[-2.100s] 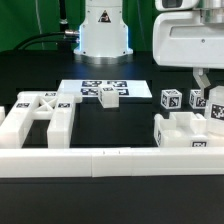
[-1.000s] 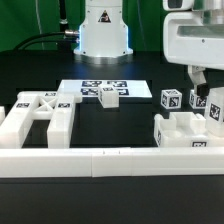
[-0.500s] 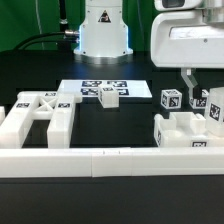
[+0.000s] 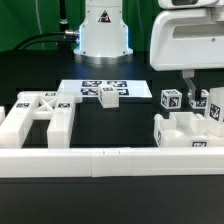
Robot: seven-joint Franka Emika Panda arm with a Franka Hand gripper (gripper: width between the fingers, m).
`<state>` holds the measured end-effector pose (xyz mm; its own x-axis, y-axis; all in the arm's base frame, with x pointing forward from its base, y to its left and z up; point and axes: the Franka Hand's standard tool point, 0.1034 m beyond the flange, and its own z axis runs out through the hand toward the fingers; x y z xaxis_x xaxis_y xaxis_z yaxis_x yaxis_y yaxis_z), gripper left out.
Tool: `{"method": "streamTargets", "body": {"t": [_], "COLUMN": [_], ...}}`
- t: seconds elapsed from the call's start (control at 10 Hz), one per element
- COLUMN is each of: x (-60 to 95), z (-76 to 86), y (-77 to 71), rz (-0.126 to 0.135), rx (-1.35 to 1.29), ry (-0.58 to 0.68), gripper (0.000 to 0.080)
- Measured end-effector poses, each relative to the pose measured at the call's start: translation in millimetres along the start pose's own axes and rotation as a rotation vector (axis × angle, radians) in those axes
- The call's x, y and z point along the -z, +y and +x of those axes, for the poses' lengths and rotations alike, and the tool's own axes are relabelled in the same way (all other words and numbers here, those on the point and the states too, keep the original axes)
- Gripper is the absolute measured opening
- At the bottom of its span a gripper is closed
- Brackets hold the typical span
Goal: Assemble chair
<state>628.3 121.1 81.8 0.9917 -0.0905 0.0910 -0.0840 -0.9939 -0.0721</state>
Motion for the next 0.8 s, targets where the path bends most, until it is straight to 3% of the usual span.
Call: {"method": "streamTargets", "body": {"t": [0.5, 0.7, 0.8], "x": [-2.1, -2.7, -2.9], "z": [-0.6, -0.9, -1.0], "y": [2.4, 2.6, 2.5], "rz": [-0.01, -0.01, -0.009], "rx": [0.227, 0.224, 0.206], "ry": [-0.002, -0.003, -0.004], "gripper": [0.0647, 0.0345, 0.0345]}}
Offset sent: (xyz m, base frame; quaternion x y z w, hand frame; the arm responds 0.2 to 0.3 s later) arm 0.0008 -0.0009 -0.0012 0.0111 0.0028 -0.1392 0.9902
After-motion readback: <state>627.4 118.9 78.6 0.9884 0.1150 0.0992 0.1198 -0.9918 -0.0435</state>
